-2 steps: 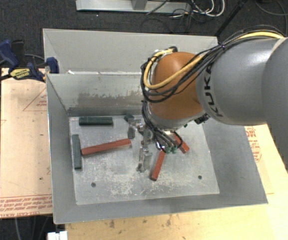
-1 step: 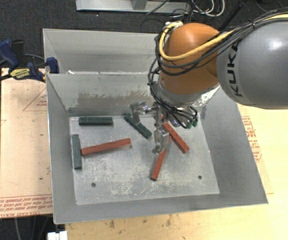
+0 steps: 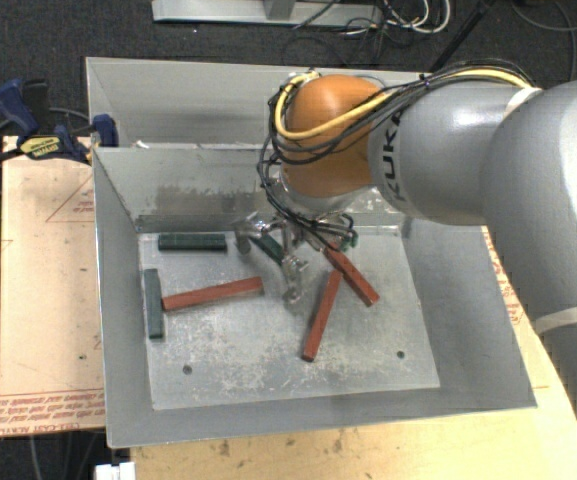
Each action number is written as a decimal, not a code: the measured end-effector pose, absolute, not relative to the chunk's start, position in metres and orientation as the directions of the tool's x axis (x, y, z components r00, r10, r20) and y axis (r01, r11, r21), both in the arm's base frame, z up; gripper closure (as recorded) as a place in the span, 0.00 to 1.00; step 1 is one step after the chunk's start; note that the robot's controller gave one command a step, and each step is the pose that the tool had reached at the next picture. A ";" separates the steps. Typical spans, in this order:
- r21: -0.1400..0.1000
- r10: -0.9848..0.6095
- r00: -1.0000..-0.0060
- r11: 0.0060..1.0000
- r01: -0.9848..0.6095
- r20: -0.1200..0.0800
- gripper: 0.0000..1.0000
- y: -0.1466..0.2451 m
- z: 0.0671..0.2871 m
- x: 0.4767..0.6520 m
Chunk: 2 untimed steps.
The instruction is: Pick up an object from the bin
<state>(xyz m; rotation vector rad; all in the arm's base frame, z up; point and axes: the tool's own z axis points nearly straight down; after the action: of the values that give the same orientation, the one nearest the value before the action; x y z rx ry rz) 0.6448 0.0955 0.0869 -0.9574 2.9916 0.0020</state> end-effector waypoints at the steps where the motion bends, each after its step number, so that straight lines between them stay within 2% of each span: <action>1: 0.003 -0.598 -0.801 0.801 -0.598 -0.007 0.00 0.176 0.070 0.638; 2: 0.000 -0.592 -0.806 0.806 -0.592 -0.006 1.00 0.171 0.071 0.639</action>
Offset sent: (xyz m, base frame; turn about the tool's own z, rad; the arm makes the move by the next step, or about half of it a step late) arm -0.0064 0.0743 -0.0169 -0.0162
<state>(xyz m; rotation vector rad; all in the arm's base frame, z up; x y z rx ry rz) 0.6395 0.1710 0.0714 -0.9767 2.9805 0.0033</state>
